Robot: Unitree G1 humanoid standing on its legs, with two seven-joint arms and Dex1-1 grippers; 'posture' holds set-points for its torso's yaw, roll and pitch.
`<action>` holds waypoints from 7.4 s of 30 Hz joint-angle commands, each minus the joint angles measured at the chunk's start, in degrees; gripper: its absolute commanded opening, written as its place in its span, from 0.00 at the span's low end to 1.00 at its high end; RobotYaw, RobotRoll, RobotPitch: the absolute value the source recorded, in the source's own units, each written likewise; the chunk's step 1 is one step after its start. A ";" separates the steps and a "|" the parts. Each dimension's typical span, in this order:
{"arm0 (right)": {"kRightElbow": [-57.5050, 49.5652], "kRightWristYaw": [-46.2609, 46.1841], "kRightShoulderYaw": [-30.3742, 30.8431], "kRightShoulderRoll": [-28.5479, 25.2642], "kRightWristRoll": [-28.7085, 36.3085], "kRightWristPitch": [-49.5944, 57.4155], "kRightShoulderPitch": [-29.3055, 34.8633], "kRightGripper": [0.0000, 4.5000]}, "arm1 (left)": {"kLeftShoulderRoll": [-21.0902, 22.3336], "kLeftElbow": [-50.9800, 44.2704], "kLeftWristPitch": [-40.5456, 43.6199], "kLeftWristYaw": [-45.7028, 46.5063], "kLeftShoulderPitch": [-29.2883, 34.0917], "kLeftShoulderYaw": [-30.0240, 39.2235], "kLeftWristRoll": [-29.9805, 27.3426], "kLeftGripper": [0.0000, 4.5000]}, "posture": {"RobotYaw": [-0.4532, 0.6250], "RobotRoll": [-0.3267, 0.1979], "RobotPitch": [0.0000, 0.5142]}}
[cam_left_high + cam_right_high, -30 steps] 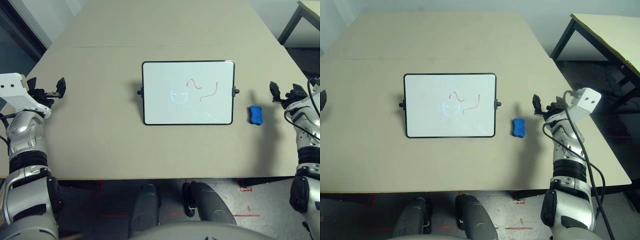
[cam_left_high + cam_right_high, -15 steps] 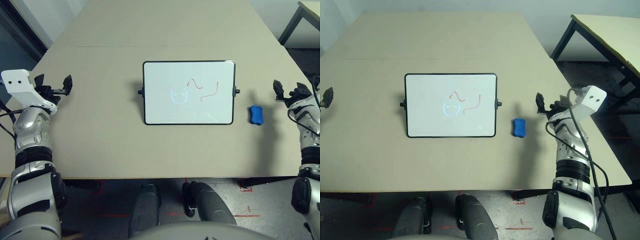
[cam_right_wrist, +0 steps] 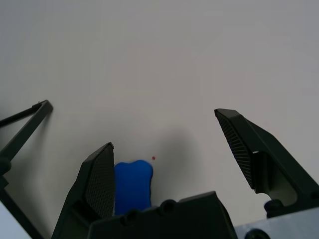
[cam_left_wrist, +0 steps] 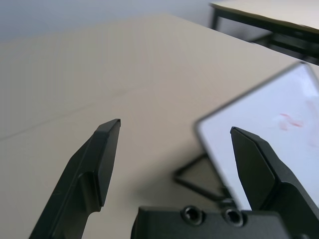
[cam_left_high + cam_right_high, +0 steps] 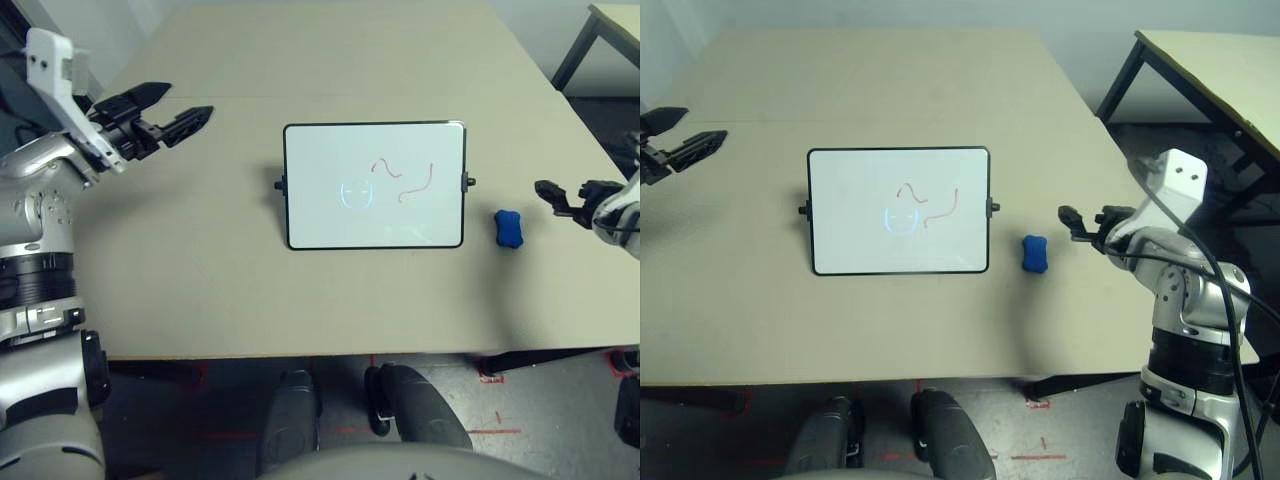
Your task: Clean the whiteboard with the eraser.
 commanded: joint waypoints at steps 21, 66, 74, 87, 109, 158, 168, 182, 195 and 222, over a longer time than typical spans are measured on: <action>-2.50 -2.85 7.89 6.77 -6.21 9.71 -0.53 0.99 | -14.44 -8.77 3.50 0.50 -2.75 -14.11 2.36 1.00 | 0.28 0.62 0.24; 0.00 0.14 4.20 5.92 -8.55 6.97 -8.45 0.07 | -16.15 -8.09 2.41 -0.38 -1.50 -14.75 4.80 1.00 | 0.28 0.62 0.26; -1.81 7.59 4.87 2.30 -3.05 12.02 -17.00 0.07 | -15.63 -6.98 1.71 -1.65 -1.97 -14.65 6.06 1.00 | 0.27 0.62 0.25; -8.21 17.89 20.73 0.47 1.43 5.03 -21.38 0.05 | -14.45 -6.33 1.87 -2.93 -2.93 -14.81 6.99 1.00 | 0.28 0.62 0.24; 7.03 23.51 48.14 7.31 -23.04 -25.93 -27.26 0.04 | -13.86 -5.20 1.50 -4.66 -4.35 -16.00 8.89 1.00 | 0.30 0.62 0.23; 5.83 28.68 49.35 12.52 -35.35 -21.55 -18.77 0.01 | -13.20 -8.85 5.87 -5.21 -2.95 -16.55 8.51 1.00 | 0.32 0.62 0.30; 6.60 29.09 48.81 10.65 -36.48 -22.03 -16.06 0.01 | -13.25 -8.65 5.78 -5.49 -2.86 -16.66 8.55 1.00 | 0.31 0.62 0.31; 12.97 25.65 43.68 9.53 -37.12 -24.93 -21.42 0.01 | -13.75 -7.45 5.01 -6.18 -3.20 -17.12 9.01 1.00 | 0.30 0.62 0.32; 6.84 28.74 48.80 12.48 -36.37 -21.06 -17.03 0.01 | -13.99 -7.48 4.78 -6.23 -2.95 -17.06 9.22 1.00 | 0.31 0.62 0.31; 8.98 28.16 39.56 3.80 -37.45 -20.17 -20.24 0.01 | -15.17 -7.33 4.13 -5.72 -2.87 -17.13 9.37 1.00 | 0.30 0.62 0.29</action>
